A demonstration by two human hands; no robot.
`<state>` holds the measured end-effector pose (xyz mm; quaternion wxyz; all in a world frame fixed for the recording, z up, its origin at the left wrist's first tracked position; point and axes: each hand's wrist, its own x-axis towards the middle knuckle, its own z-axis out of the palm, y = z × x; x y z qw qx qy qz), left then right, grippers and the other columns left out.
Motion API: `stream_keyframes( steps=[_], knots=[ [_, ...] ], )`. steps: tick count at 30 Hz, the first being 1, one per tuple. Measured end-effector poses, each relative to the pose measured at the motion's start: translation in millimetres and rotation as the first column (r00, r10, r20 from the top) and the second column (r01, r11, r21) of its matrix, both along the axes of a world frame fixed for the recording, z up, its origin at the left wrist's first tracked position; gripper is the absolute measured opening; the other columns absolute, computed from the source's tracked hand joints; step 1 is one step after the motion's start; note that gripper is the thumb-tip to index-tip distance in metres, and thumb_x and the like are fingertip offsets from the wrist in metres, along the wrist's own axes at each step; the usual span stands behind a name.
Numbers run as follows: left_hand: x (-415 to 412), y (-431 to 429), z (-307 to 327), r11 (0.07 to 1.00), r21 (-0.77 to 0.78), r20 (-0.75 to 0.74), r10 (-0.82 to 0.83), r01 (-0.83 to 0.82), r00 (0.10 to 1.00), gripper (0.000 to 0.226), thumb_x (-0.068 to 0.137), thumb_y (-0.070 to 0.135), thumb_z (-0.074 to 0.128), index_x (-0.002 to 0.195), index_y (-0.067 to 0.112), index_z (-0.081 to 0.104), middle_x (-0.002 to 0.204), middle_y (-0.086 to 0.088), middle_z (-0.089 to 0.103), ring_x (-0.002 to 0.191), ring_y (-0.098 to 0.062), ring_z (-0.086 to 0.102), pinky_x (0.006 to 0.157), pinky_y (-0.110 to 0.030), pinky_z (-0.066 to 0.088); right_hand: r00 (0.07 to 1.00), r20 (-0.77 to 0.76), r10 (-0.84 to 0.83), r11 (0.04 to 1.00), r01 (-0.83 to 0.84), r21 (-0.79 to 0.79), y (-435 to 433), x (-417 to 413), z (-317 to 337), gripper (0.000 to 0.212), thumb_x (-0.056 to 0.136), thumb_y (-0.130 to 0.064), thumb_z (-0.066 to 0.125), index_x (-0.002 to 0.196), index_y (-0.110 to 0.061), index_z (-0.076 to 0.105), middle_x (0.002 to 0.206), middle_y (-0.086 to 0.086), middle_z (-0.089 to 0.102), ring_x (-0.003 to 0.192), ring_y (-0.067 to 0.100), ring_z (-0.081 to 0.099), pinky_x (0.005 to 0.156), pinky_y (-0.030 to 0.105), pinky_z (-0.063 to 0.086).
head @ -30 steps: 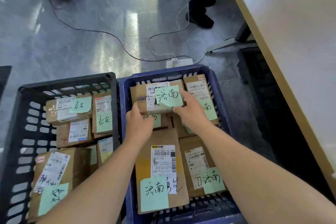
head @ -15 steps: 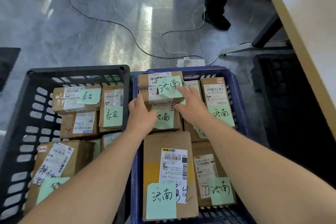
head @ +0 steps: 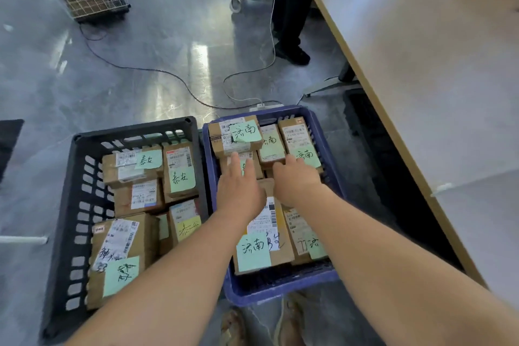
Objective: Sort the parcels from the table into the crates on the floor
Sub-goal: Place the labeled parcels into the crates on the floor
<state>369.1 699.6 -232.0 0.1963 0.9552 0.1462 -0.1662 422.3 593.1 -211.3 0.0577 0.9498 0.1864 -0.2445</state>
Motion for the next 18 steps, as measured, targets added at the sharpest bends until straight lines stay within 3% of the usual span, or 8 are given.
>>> stream_keyframes(
  steps=[3,10,15,18],
  knots=[
    [-19,-8,17,0.994,0.047,0.022,-0.104,0.102,0.994,0.068,0.097,0.028,0.044,0.153,0.015,0.008,0.160,-0.013,-0.013,0.147,-0.029,-0.001,0.119,-0.044,0.008,0.994,0.071,-0.086,0.996,0.083,0.045,-17,-29,19,0.043,0.090,-0.025,0.054,0.130,-0.015,0.042,0.130,0.012,0.041,0.117,0.028,0.042,0.077,0.036,0.034],
    [-53,-50,56,0.944,0.119,0.103,-0.319,0.307,0.942,0.066,0.099,0.048,0.034,0.153,0.018,0.008,0.161,-0.011,-0.009,0.148,-0.029,-0.003,0.118,-0.050,0.006,0.926,0.244,-0.287,0.953,0.251,0.168,-80,-99,55,0.058,0.091,-0.028,0.053,0.141,-0.020,0.026,0.146,0.014,0.029,0.128,0.032,0.036,0.097,0.042,0.038],
    [-92,-90,77,0.876,0.221,0.143,-0.464,0.428,0.874,0.074,0.097,0.060,0.025,0.154,0.021,-0.002,0.161,-0.011,-0.014,0.148,-0.028,-0.009,0.117,-0.053,-0.002,0.894,0.283,-0.346,0.938,0.328,0.112,-135,-146,78,0.080,0.092,-0.051,0.048,0.151,-0.025,0.002,0.159,0.016,-0.002,0.145,0.036,0.005,0.114,0.053,0.015],
    [-123,-116,85,0.851,0.243,0.154,-0.509,0.466,0.847,0.078,0.094,0.065,0.023,0.153,0.024,-0.007,0.160,-0.010,-0.015,0.148,-0.028,-0.012,0.115,-0.054,-0.006,0.868,0.320,-0.379,0.925,0.367,0.099,-168,-180,88,0.079,0.093,-0.056,0.043,0.152,-0.028,-0.001,0.160,0.015,-0.005,0.146,0.034,-0.003,0.115,0.055,0.008]
  ],
)
